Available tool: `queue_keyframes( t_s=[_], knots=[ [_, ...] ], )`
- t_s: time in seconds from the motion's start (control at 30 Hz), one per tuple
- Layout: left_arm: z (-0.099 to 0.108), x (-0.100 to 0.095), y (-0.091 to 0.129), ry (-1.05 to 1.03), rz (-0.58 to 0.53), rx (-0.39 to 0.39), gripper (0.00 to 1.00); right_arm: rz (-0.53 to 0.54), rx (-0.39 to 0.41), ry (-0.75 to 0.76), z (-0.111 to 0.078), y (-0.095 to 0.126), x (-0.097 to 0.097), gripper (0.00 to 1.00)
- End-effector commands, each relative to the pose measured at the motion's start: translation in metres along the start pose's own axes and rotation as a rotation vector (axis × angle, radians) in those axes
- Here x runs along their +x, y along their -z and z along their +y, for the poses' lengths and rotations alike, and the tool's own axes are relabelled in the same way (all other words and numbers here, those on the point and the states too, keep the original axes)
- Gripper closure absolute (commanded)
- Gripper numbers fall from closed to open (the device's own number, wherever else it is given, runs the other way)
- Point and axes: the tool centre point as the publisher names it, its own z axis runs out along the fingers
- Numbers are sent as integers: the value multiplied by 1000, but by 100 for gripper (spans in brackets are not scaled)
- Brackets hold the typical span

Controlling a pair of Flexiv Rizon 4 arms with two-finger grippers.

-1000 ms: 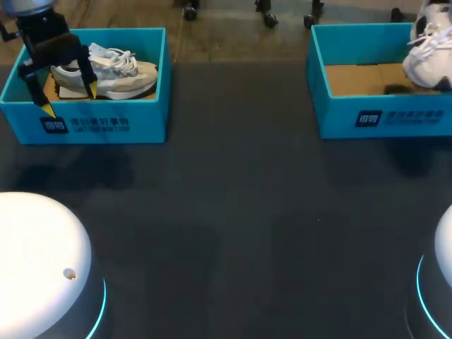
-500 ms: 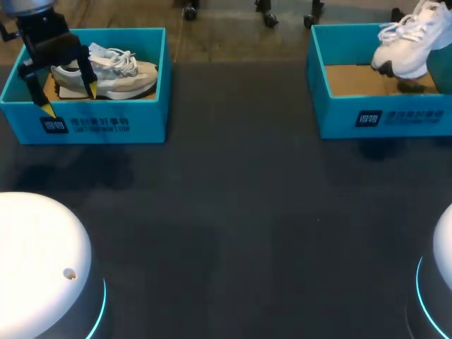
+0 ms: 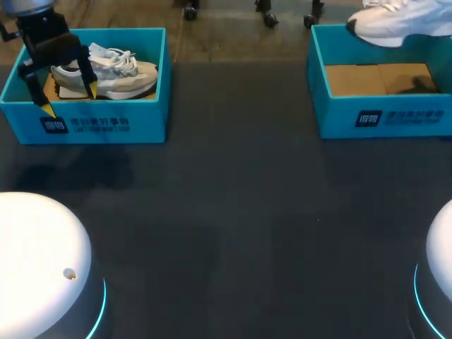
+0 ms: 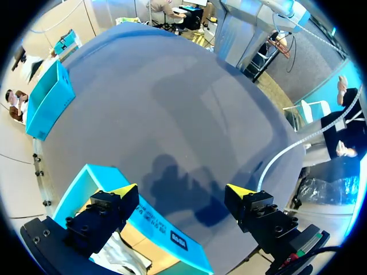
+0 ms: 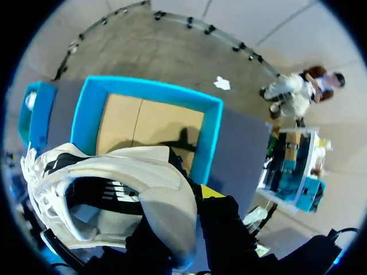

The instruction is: Take the shoe out of the shoebox, open the shoe tongue, remove and reinsert the insole, then place the shoe into the shoebox

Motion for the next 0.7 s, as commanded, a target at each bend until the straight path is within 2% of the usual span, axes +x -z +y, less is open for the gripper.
queue_keyframes(
  t_s=[0.03,0.17,0.27,0.5,0.7],
  knots=[
    [1,0,1,-1,3,-1,0,-5,-5,-197,-5,2,2,100],
    [1,0,1,-1,3,-1,0,-5,-5,-197,-5,2,2,100],
    [1,0,1,-1,3,-1,0,-28,-1,-236,-8,-11,-5,100],
    [1,0,1,-1,3,-1,0,-71,17,-228,-10,-45,-9,100],
    [1,0,1,-1,3,-1,0,-120,1,-246,-8,-62,-10,100]
  ],
)
